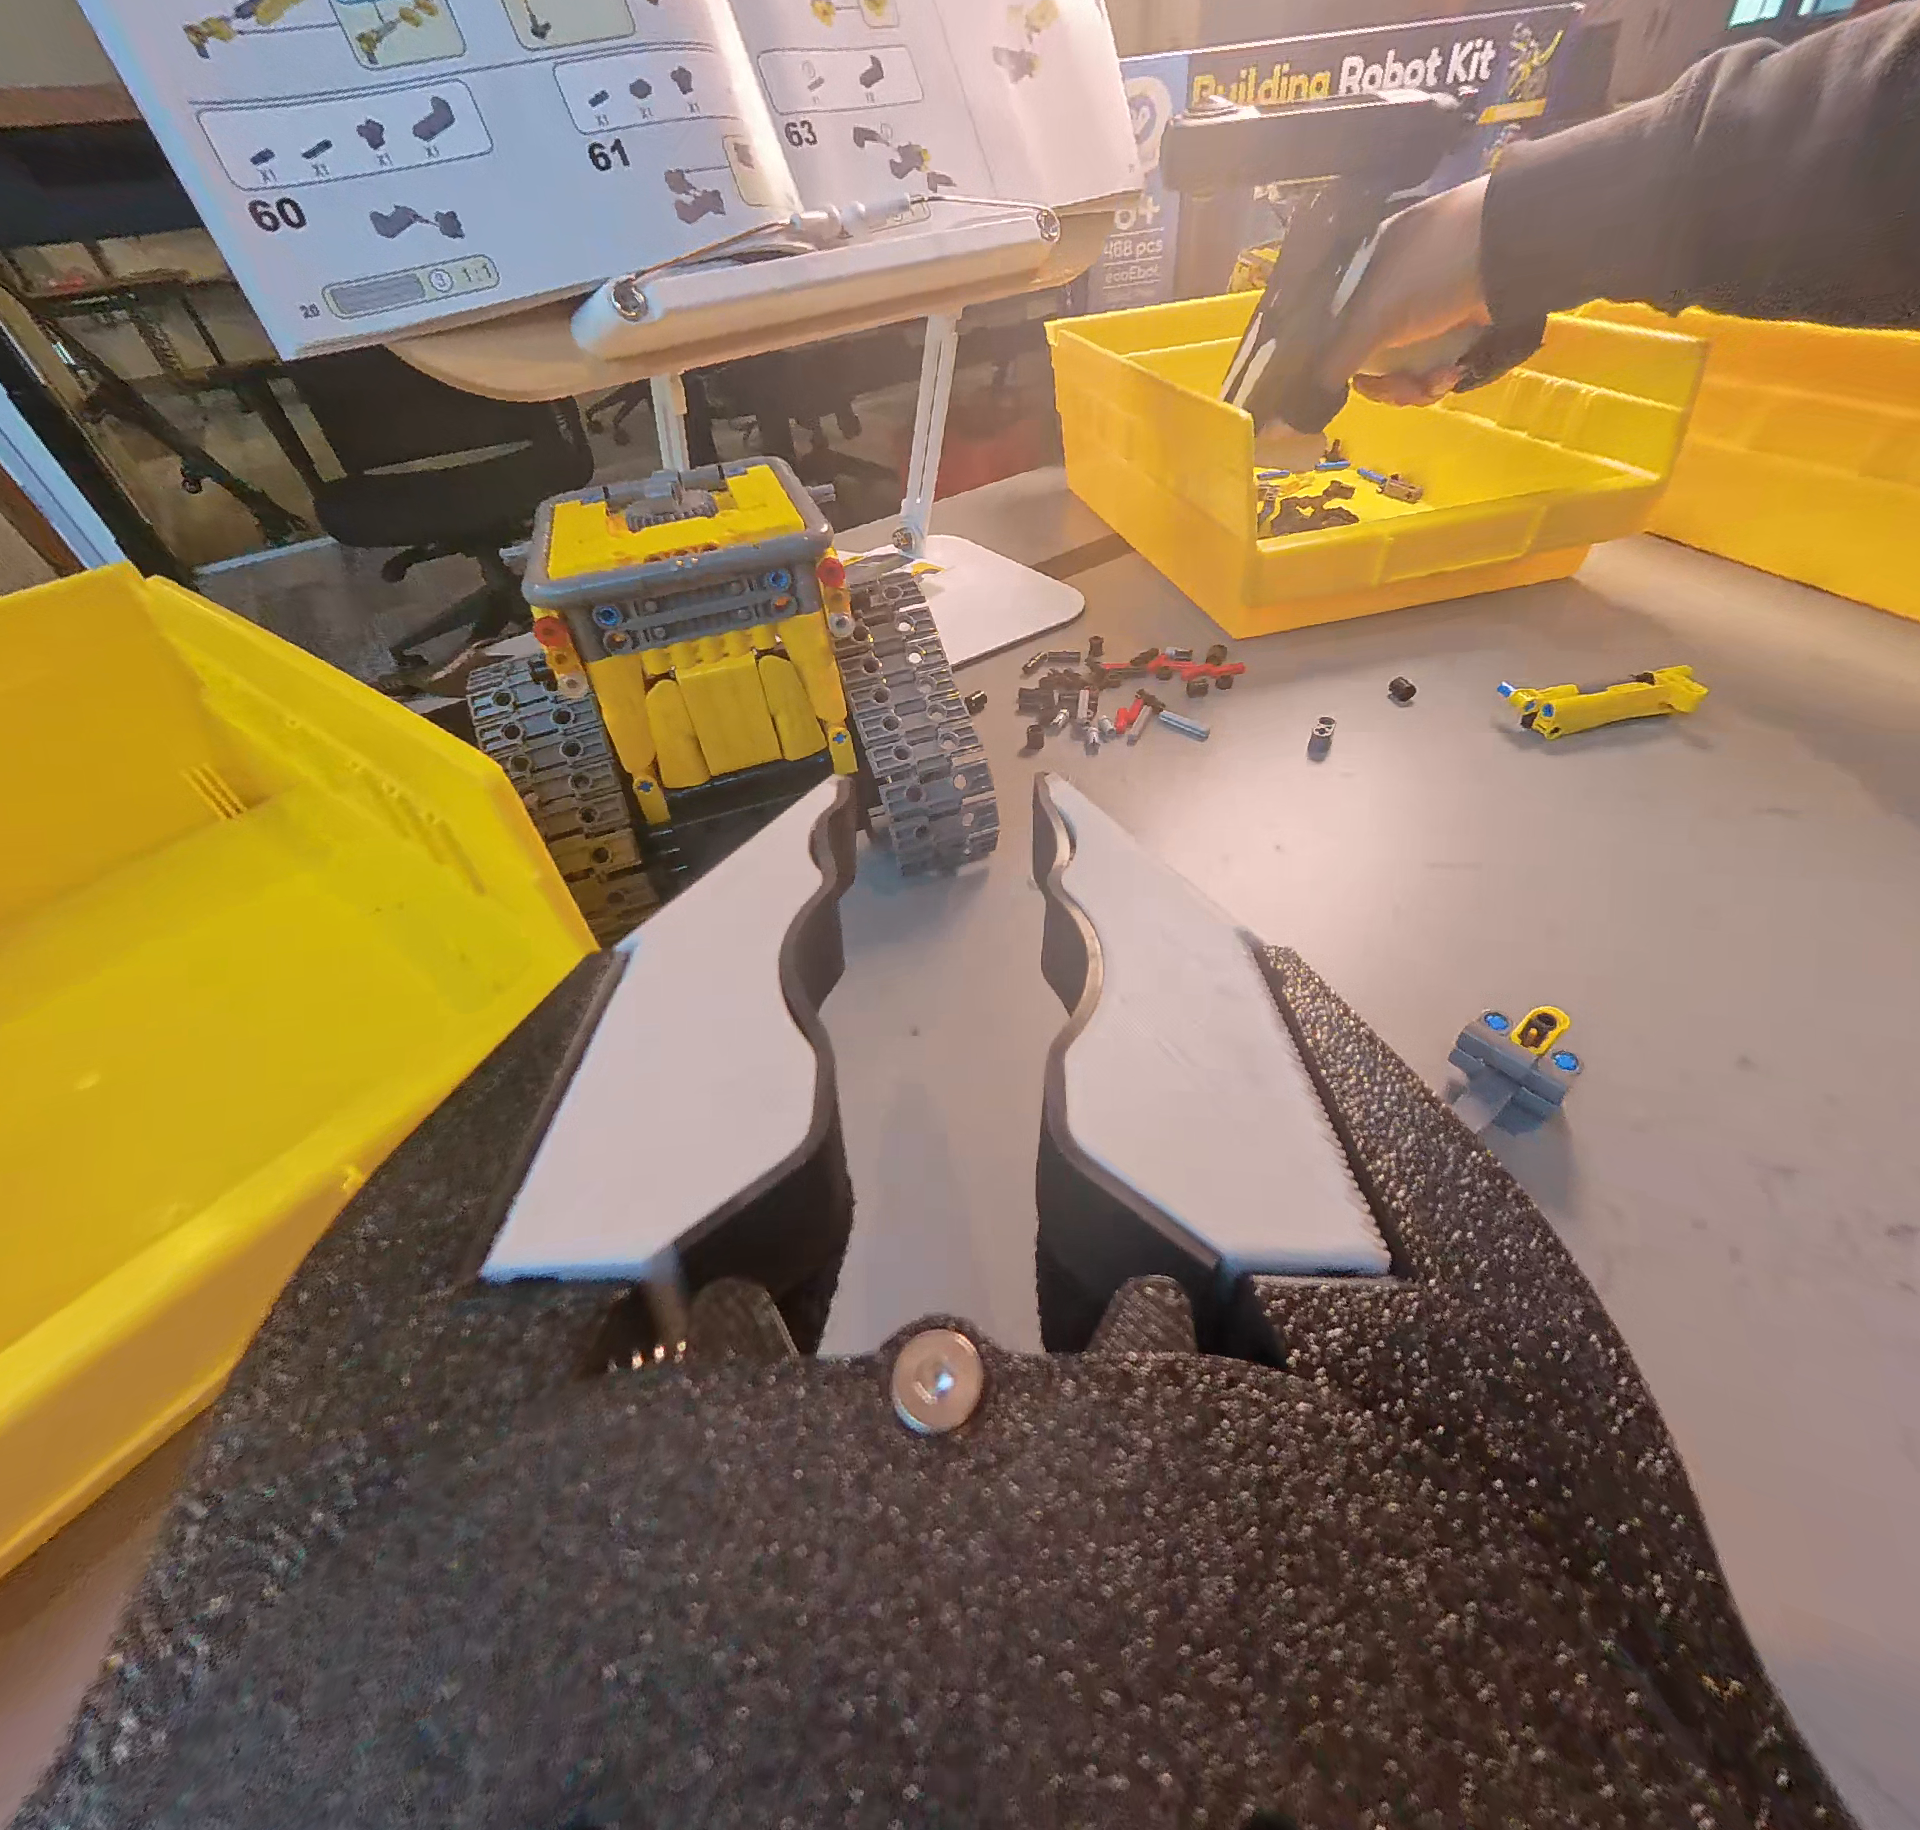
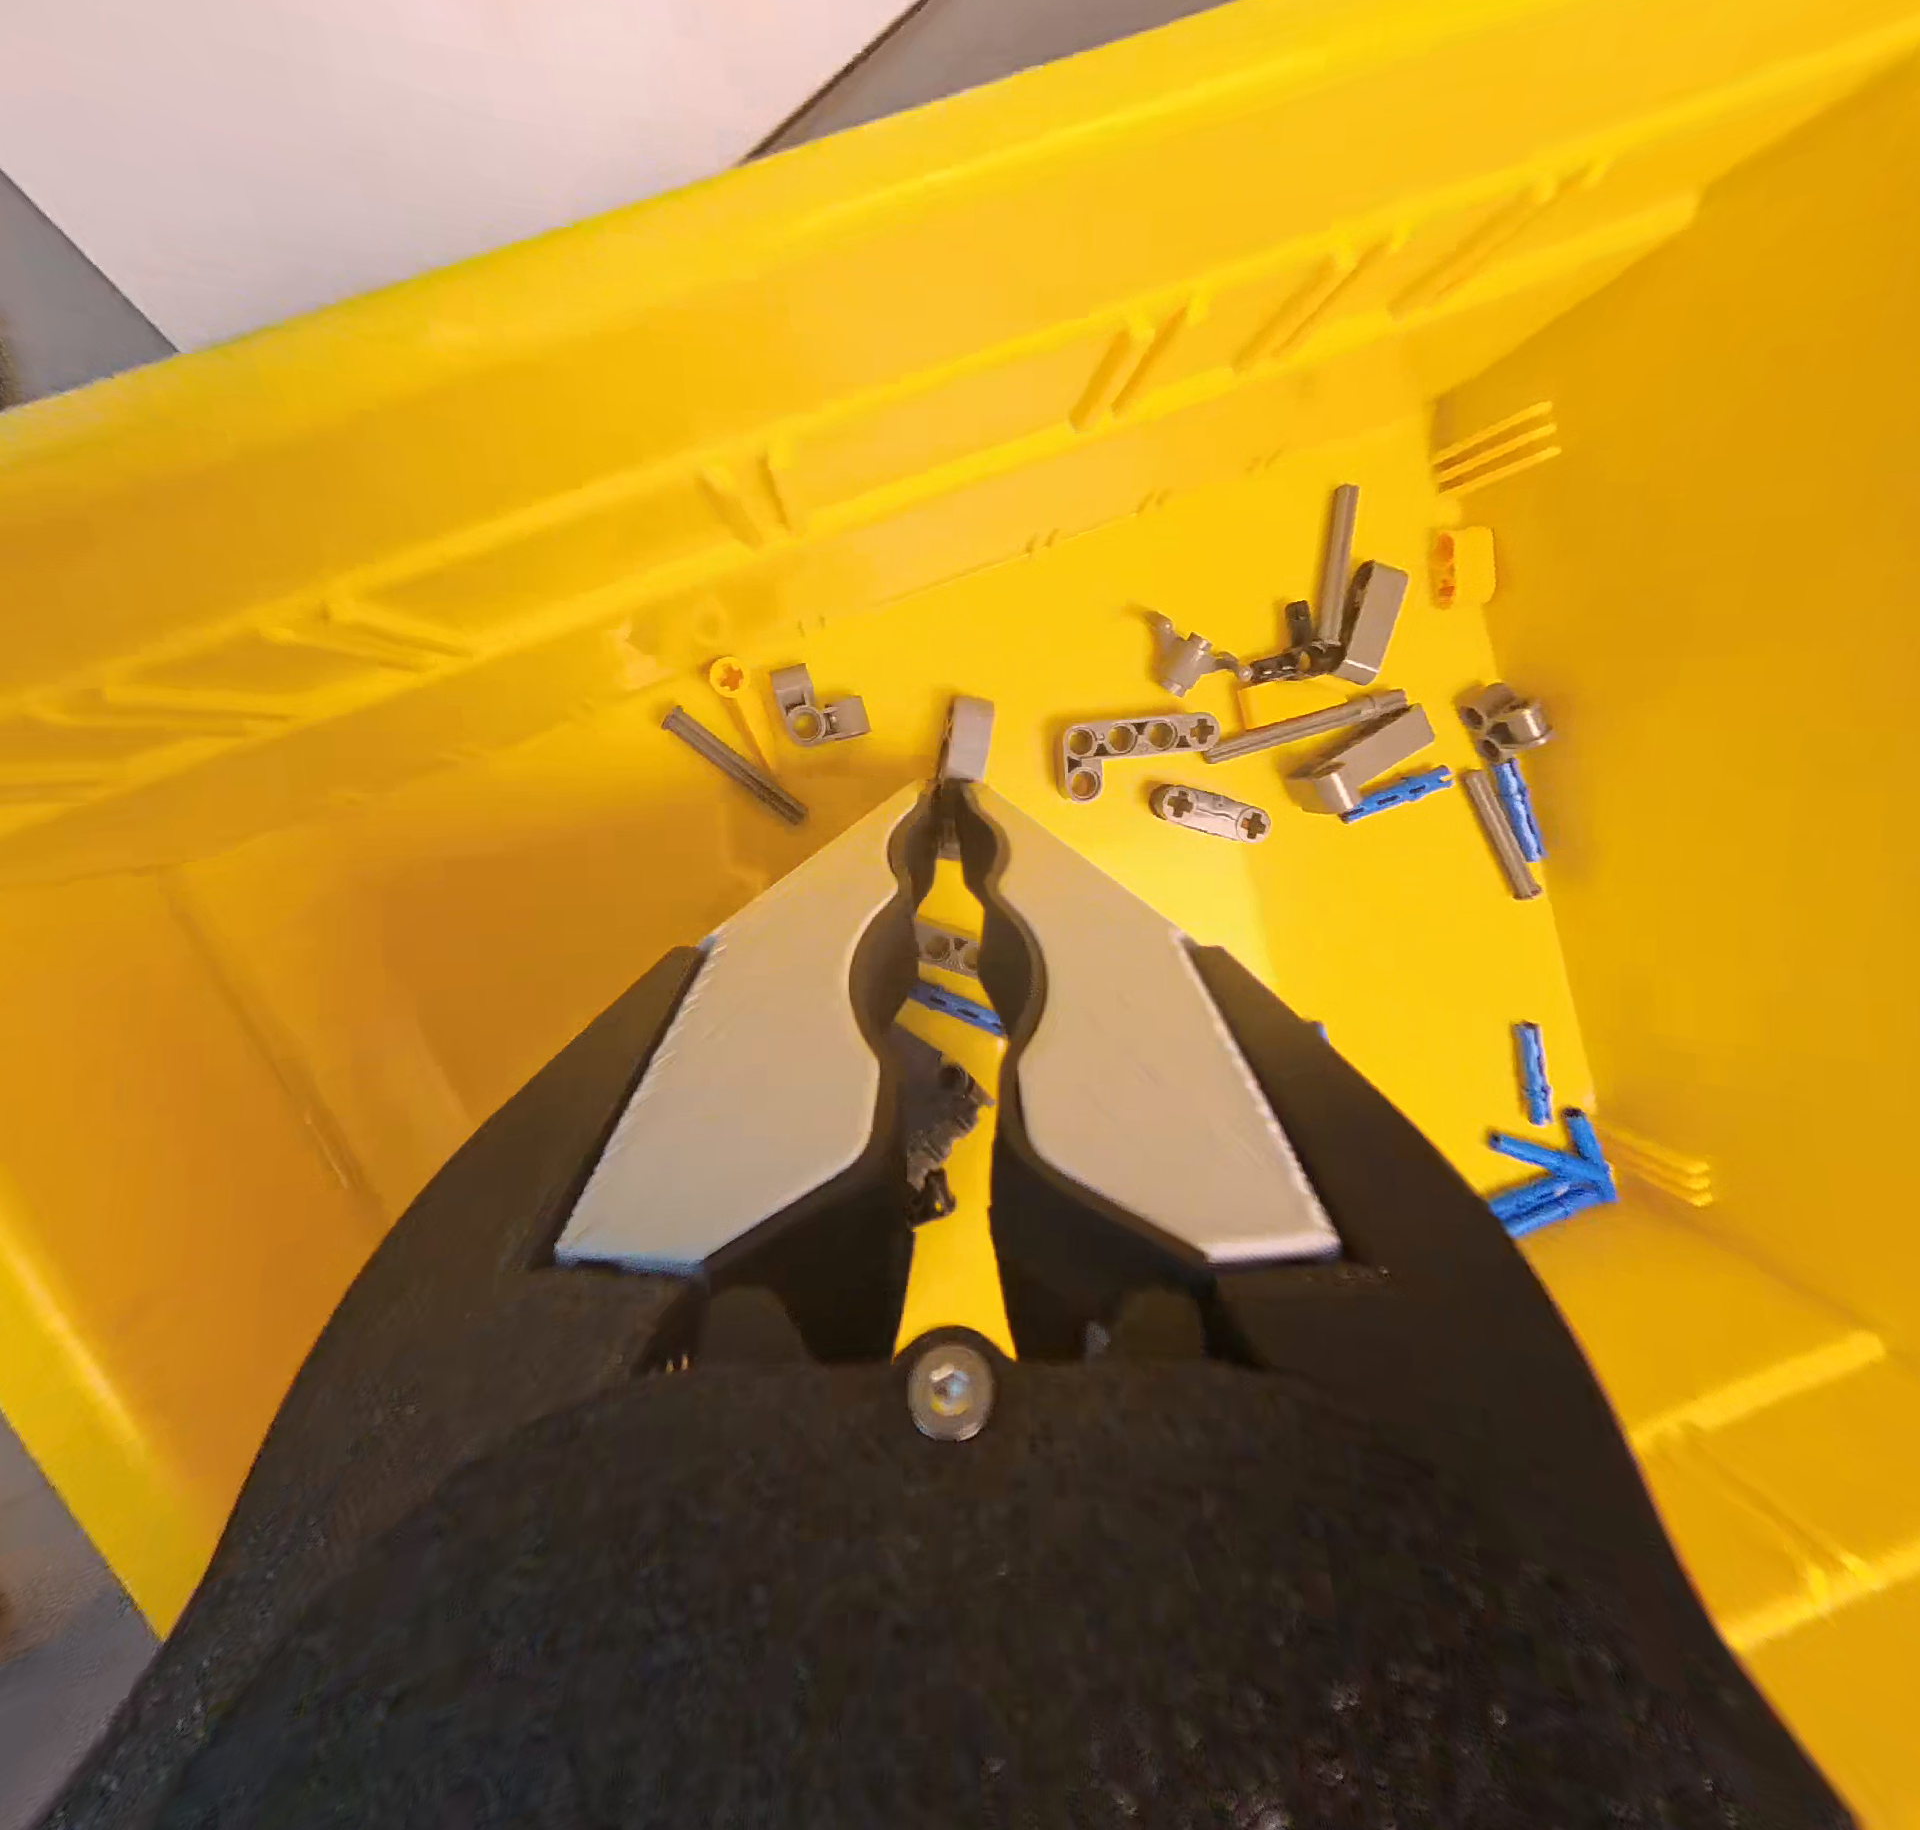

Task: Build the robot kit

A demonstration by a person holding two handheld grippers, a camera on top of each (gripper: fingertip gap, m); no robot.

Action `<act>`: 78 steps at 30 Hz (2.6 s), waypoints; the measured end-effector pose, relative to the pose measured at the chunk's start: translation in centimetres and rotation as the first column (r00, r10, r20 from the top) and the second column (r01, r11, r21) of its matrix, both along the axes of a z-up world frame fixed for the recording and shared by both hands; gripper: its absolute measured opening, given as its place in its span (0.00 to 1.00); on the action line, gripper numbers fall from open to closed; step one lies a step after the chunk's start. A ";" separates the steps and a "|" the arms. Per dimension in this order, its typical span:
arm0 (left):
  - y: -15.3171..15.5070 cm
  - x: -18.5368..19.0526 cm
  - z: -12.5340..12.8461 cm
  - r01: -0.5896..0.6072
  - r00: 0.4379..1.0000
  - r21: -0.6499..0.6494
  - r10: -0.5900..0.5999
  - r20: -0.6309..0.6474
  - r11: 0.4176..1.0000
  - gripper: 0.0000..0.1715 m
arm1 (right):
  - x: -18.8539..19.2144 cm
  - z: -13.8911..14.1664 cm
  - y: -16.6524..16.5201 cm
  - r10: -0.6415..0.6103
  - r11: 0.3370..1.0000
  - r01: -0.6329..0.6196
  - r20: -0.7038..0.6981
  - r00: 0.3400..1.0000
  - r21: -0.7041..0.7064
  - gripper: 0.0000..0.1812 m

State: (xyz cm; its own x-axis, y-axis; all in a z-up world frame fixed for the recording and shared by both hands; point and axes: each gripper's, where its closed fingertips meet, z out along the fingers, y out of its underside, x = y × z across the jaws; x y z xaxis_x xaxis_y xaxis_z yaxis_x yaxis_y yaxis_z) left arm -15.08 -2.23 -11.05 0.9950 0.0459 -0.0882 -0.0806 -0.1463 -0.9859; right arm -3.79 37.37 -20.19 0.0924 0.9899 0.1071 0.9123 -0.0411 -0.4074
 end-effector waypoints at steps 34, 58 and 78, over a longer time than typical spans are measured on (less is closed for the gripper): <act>0.4 0.7 -1.8 0.047 0.997 -0.076 -0.051 -0.051 0.996 0.18 | 0.0 -0.1 -2.0 -0.149 0.979 0.143 -0.027 0.988 -0.147 0.14; 0.4 0.8 -2.1 0.061 0.996 -0.092 -0.067 -0.065 0.994 0.18 | 1.1 -0.5 -2.3 -0.099 0.988 0.108 0.080 0.992 -0.107 0.06; 0.1 0.1 -1.9 0.041 0.997 -0.087 -0.046 -0.062 0.995 0.18 | 4.1 -0.2 -34.5 0.696 0.716 -0.692 0.021 0.718 -0.089 0.15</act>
State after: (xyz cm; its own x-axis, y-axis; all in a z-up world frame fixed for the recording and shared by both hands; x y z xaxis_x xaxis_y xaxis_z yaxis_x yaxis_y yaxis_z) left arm -14.95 -2.13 -12.95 0.9881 -0.0077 -0.1536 -0.1514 -0.2248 -0.9626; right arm 0.29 2.90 -20.39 -0.6269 0.7788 0.0206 0.7147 0.5854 -0.3828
